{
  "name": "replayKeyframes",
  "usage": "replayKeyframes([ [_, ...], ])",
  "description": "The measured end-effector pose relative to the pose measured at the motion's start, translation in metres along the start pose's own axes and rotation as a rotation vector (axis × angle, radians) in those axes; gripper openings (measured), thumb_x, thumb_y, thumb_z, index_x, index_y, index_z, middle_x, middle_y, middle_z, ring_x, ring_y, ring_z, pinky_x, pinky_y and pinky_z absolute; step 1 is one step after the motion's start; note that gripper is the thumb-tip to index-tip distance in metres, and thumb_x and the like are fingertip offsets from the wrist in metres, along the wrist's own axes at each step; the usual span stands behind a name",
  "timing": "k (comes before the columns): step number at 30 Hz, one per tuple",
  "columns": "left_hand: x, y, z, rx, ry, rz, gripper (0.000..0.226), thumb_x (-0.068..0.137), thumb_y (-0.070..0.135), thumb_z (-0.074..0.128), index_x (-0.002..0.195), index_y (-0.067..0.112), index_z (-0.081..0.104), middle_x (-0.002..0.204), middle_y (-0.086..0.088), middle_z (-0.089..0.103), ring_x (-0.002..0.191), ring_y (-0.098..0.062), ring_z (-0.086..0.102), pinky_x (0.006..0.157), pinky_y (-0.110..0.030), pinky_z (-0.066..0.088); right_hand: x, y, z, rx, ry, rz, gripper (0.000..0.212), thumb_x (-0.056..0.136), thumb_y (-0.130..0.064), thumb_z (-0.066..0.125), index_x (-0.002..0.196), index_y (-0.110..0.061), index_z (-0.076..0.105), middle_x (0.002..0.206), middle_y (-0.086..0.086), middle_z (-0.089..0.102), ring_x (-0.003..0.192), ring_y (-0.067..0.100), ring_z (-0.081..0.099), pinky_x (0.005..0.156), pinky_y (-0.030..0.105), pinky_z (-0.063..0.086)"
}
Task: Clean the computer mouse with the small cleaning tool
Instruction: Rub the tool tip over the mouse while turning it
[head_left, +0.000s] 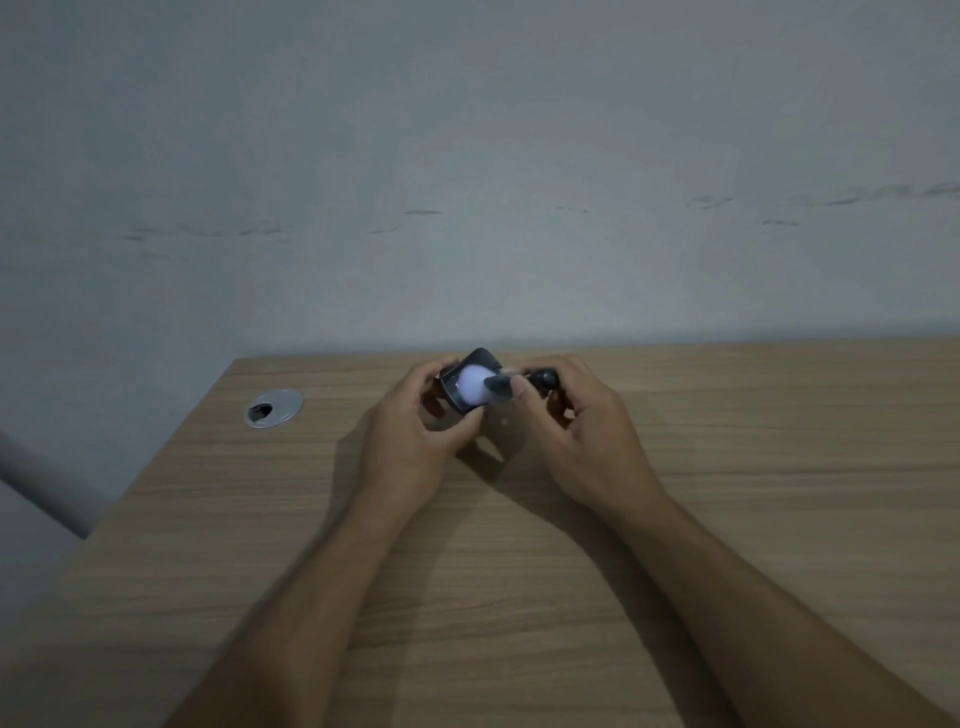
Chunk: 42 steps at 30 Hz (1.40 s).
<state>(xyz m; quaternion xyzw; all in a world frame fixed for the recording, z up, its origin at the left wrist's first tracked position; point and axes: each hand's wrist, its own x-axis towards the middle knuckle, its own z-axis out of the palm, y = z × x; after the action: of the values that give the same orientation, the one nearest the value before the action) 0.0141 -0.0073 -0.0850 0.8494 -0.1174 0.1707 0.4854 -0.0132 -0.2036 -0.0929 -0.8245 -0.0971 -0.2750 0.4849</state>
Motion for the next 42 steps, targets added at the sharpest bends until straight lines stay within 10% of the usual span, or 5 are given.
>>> replayKeyframes([
  [17, 0.003, 0.002, -0.001, 0.246, -0.023, 0.081, 0.046, 0.081, 0.010, 0.090, 0.120, 0.014, 0.066, 0.114, 0.004, 0.066, 0.101, -0.015, 0.063, 0.075, -0.004, 0.044, -0.002, -0.015, 0.011, -0.189, 0.045, -0.263, 0.036, 0.105, -0.029, 0.066, 0.135, -0.012, 0.076, 0.111, 0.003, 0.059, 0.082, -0.018, 0.046, 0.074, 0.002, 0.037],
  [24, 0.007, -0.004, -0.002, 0.259, -0.015, 0.119, 0.053, 0.083, 0.020, 0.090, 0.130, 0.020, 0.066, 0.113, 0.012, 0.059, 0.102, -0.012, 0.058, 0.077, -0.009, 0.043, -0.003, -0.011, 0.005, -0.250, -0.083, -0.390, 0.028, 0.102, -0.027, 0.071, 0.124, -0.012, 0.080, 0.107, 0.005, 0.062, 0.080, 0.012, 0.061, 0.060, 0.036, 0.059],
  [42, 0.005, -0.003, 0.003, 0.218, -0.004, 0.450, 0.072, 0.080, 0.000, 0.089, 0.147, 0.010, 0.067, 0.119, -0.005, 0.075, 0.107, -0.010, 0.061, 0.094, -0.012, 0.047, -0.002, -0.020, -0.004, -0.308, 0.028, -0.475, 0.025, 0.104, -0.021, 0.073, 0.125, -0.010, 0.080, 0.104, 0.008, 0.064, 0.076, 0.022, 0.067, 0.056, 0.039, 0.060],
])
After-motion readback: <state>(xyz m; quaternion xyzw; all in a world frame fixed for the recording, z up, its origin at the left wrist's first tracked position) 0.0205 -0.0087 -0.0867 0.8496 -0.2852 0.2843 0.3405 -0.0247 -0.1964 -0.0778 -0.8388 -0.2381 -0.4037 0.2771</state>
